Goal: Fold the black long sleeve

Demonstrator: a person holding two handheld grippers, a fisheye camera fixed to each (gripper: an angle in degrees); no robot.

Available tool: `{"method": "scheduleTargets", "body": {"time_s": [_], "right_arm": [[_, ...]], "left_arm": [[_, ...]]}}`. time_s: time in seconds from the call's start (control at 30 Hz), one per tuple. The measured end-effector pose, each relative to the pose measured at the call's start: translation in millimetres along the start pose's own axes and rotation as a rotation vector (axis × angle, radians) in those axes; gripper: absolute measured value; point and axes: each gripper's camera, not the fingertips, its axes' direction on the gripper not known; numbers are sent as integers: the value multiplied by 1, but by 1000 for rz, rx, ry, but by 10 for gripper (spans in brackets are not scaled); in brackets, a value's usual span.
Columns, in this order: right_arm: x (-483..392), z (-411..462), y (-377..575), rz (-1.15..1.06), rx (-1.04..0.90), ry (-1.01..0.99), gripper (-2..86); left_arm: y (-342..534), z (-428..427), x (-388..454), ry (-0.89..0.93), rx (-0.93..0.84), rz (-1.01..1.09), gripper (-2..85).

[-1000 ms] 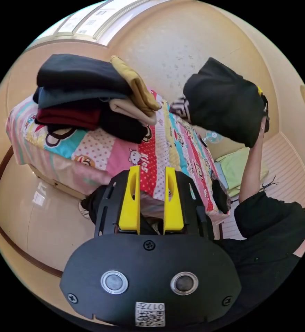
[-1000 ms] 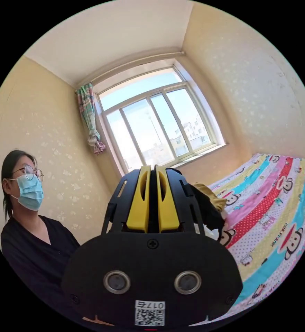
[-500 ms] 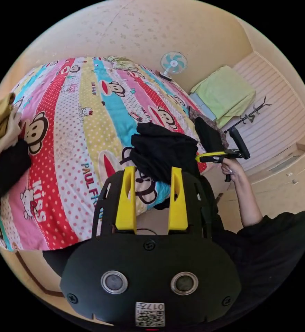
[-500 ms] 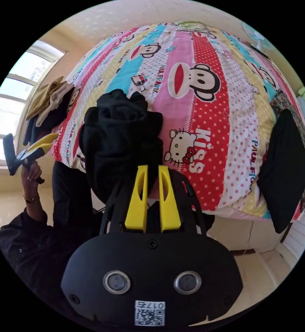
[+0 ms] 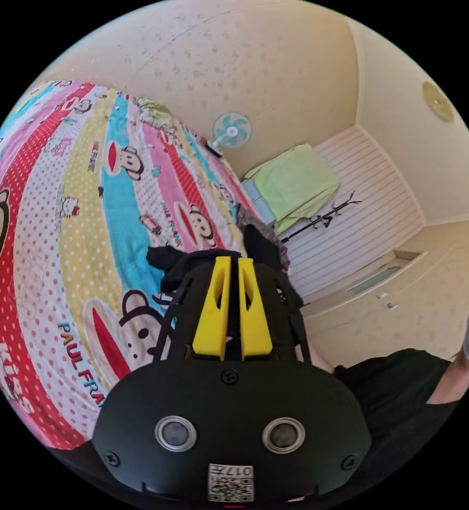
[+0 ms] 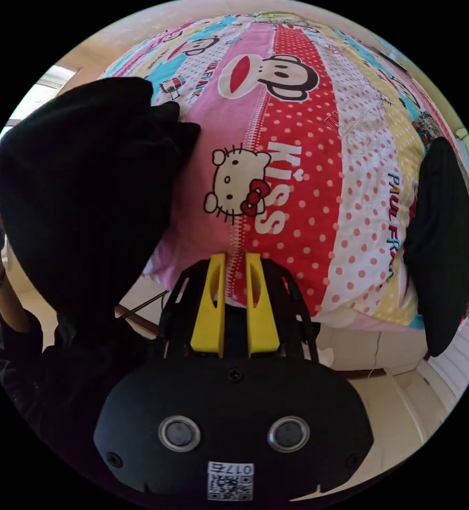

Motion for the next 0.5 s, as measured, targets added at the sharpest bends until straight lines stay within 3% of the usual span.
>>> {"method": "scheduleTargets", "body": {"time_s": [0.13, 0.2, 0.37, 0.5], "right_arm": [[-6, 4, 7, 3, 12, 38, 72], [-1, 7, 19, 60, 61, 5, 72], [13, 17, 52, 129, 196, -75, 67], [18, 18, 61, 169, 186, -105, 63]], "left_arm": [[-39, -89, 99, 35, 196, 448, 22], [-38, -115, 113, 40, 207, 516, 26], [4, -130, 47, -93, 61, 291, 39], [75, -67, -32, -129, -326, -41, 28]]}}
